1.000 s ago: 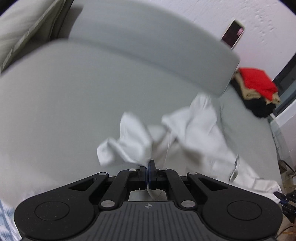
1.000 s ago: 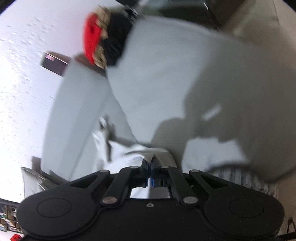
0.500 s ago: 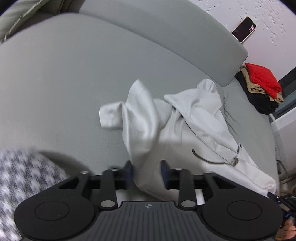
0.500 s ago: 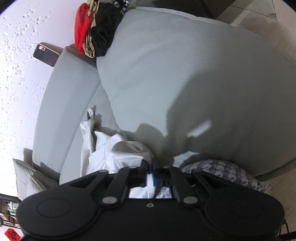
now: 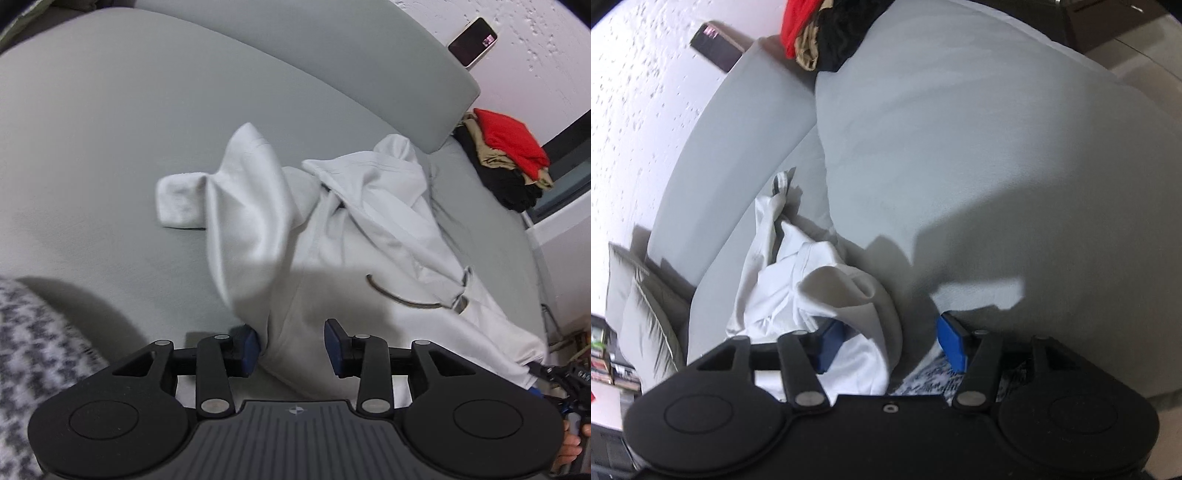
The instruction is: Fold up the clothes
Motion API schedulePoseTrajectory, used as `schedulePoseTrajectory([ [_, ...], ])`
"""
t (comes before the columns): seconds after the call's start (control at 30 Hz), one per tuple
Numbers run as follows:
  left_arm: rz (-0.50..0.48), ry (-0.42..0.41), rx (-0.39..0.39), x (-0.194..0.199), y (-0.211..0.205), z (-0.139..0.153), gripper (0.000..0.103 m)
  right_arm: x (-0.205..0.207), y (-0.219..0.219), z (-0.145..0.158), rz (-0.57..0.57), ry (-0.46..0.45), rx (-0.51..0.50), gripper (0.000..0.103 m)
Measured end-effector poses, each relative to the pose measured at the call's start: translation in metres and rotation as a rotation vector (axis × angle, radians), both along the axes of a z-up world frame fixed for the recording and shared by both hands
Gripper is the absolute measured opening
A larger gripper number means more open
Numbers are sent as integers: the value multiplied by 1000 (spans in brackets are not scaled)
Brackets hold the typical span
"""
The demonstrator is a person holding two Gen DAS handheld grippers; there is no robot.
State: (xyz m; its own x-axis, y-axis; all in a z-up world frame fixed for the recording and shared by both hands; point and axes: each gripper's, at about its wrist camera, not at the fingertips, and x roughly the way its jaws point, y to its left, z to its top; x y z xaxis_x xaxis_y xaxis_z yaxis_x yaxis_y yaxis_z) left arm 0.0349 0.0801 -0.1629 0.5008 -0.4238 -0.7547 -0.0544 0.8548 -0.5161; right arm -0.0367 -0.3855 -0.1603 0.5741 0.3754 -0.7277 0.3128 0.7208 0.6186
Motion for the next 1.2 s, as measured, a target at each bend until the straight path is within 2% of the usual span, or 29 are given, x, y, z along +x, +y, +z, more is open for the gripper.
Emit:
schedulePoseTrajectory([
  [0.13, 7, 0, -82, 8, -1, -10, 35, 4, 9, 1, 66, -39, -13, 49],
  [0.23, 25, 8, -121, 8, 2, -11, 35, 2, 20, 14, 91, -101, -101, 49],
  [0.27, 27, 12, -124, 7, 2, -11, 35, -2, 26, 20, 106, -131, -154, 48],
  [0.33, 14, 10, -101, 3, 1, -7, 34, -7, 49, 32, 172, -180, -358, 45],
  [0.37, 2, 4, -80, 1, -1, -4, 34, -8, 62, 34, 223, -199, -453, 40],
  [0.43, -24, -14, -32, -3, -7, 0, 34, -11, 89, 39, 332, -232, -639, 37],
  [0.53, -49, -33, 29, -5, -15, 3, 33, -4, 118, 38, 430, -257, -794, 36],
  [0.57, -49, -35, 43, -5, -17, 3, 29, 1, 123, 37, 438, -249, -802, 27],
  [0.6, -49, -38, 58, -5, -18, 3, 26, 6, 127, 35, 444, -240, -808, 4],
  [0.63, -42, -40, 80, -5, -19, 3, 1, 10, 129, 35, 436, -217, -802, 2],
  [0.67, -20, -45, 99, -7, -18, 4, 1, 9, 125, 39, 389, -221, -762, 2],
  [0.73, 42, -83, 78, -15, -8, 12, 0, 4, 116, 49, 286, -235, -672, 2],
  [0.8, 91, -107, 45, -22, 4, 20, 1, -4, 86, 54, 99, -222, -513, 2],
  [0.9, 92, -67, -28, -21, 13, 17, 1, -18, 34, 48, -141, -158, -257, 2],
  [0.97, 64, -20, -54, -17, 10, 9, 4, -20, 15, 32, -179, -87, -157, 2],
  [1.0, 58, -2, -60, -16, 8, 5, 11, -21, 11, 24, -177, -66, -135, 2],
  [1.07, 58, 5, -68, -17, 4, 1, 32, -22, 8, 17, -159, -72, -105, 9],
  [1.13, 50, -19, -85, -16, 1, 2, 38, -23, 6, 10, -139, -80, -76, 16],
  [1.17, 51, -24, -91, -15, 1, 2, 38, -24, 8, 10, -127, -87, -87, 23],
  [1.2, 55, -24, -102, -14, 2, 1, 38, -23, 9, 11, -111, -100, -108, 25],
])
